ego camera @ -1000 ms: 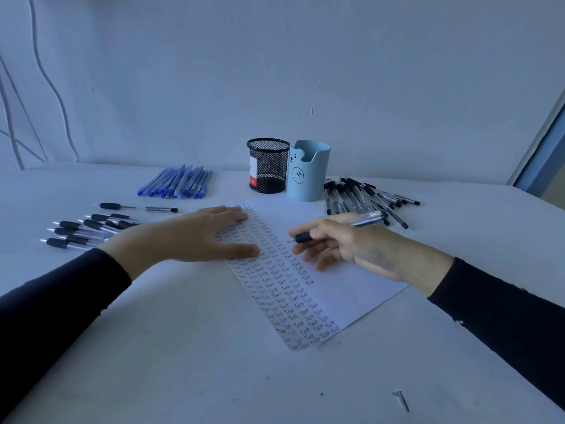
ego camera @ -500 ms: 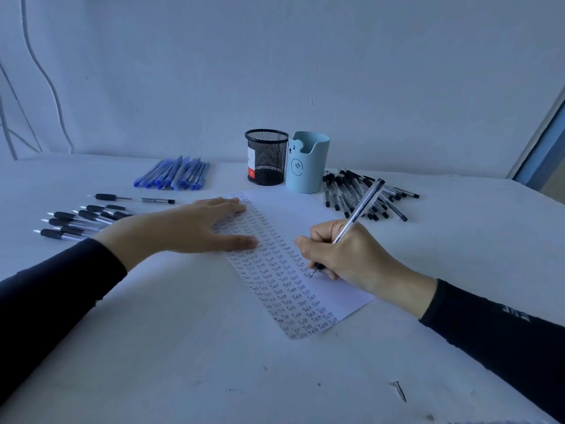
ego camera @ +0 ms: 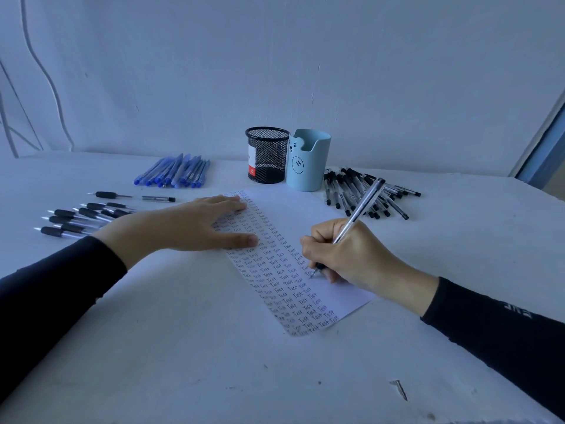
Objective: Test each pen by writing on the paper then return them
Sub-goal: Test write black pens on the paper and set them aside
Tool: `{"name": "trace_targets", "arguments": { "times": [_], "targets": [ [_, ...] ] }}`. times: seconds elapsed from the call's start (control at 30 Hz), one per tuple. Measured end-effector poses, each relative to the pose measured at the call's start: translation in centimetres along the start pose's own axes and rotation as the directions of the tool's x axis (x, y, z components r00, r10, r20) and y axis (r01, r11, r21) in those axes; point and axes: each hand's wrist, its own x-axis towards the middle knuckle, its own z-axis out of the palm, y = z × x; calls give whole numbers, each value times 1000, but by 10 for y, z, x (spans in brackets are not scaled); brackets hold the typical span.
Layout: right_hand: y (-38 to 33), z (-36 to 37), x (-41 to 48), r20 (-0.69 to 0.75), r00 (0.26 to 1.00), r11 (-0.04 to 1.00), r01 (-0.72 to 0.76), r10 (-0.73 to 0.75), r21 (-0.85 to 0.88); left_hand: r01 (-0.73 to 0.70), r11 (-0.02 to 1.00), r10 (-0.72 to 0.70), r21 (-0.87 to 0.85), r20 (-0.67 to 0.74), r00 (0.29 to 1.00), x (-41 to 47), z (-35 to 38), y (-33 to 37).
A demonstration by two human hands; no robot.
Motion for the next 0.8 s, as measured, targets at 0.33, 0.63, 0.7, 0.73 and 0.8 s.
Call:
{"name": "trace_targets", "arguments": {
  "times": [0.33, 0.63, 0.7, 0.73, 0.8],
  "targets": [
    [-3, -2, -2, -26, 999, 999, 32, -32, 2, -2, 1000, 2, -7, 6, 1000, -1, -1, 2],
    [-4, -1, -3, -2, 1000, 1000, 2, -2, -1, 0, 1000, 0, 1, 5, 1000, 0, 0, 0],
    [-5, -2, -4, -3, 1000, 1000, 0, 0, -9, -1, 1000, 1, 5, 6, 1000, 0, 0, 0],
    [-5, -2, -3, -8, 1000, 1000, -2, 2, -9, -1, 1000, 1, 6, 7, 1000, 1, 0, 0],
    [-5, -2, -3, -8, 1000, 1000, -10, 10, -10, 0, 1000, 0, 5, 8, 1000, 1, 0, 0]
  ]
}}
